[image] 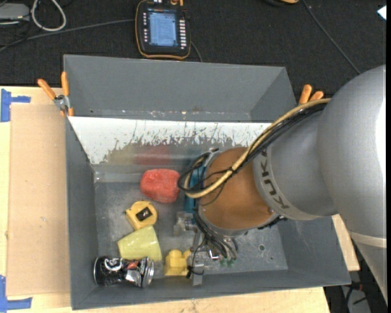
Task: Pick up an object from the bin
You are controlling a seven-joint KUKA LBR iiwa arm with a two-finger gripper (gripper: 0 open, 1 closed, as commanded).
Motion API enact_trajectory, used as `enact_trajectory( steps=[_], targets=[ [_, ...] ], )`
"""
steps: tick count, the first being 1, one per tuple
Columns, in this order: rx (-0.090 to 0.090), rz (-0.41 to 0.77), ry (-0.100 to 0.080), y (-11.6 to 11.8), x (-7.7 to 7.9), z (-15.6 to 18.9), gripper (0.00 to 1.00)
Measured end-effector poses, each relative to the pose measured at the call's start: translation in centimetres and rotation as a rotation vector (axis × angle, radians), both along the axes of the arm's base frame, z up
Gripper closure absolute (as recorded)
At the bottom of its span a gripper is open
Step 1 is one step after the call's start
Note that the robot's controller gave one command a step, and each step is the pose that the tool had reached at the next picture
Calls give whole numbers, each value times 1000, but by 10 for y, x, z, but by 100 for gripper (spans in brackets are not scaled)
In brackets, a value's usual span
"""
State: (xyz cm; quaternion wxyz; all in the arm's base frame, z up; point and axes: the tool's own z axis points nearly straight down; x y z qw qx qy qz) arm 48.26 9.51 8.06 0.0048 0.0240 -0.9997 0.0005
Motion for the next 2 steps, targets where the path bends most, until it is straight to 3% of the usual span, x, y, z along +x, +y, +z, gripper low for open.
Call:
enact_trajectory(
  steps=[1, 2],
  targets=[
    [4, 3, -1, 3, -1, 0, 0],
    [6, 272, -5, 6, 20, 20, 0]
  ],
)
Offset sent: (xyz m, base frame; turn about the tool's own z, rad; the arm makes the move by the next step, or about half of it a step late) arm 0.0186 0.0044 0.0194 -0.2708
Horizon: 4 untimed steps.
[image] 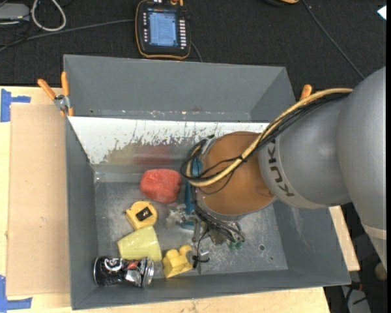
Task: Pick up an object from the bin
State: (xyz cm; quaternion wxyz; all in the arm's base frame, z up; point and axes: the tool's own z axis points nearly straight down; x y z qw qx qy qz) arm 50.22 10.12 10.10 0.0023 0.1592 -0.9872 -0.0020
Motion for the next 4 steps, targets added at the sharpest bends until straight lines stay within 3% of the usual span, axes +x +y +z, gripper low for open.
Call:
enact_trajectory(
  steps=[1, 2, 4],
  targets=[
    [-9, -57, 22, 9, 1, -22, 0],
    [-2, 149, -15, 79, 7, -18, 100],
    [-2, 147, -20, 78, 8, -12, 100]
  ],
)
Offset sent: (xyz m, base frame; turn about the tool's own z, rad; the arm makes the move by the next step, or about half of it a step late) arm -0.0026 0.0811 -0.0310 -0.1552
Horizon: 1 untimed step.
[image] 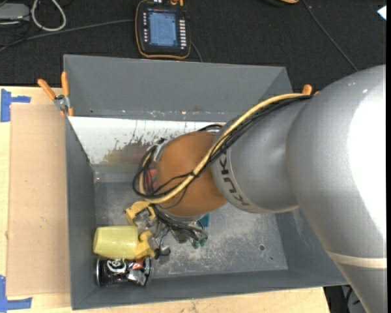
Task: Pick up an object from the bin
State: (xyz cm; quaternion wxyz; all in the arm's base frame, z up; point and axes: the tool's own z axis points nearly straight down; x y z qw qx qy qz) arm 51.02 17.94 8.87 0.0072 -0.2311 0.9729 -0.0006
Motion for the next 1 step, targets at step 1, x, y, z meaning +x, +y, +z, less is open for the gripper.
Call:
enact_trajectory(
  steps=[1],
  targets=[
    [-1, 0, 5, 0, -2, 17, 100]
  ],
)
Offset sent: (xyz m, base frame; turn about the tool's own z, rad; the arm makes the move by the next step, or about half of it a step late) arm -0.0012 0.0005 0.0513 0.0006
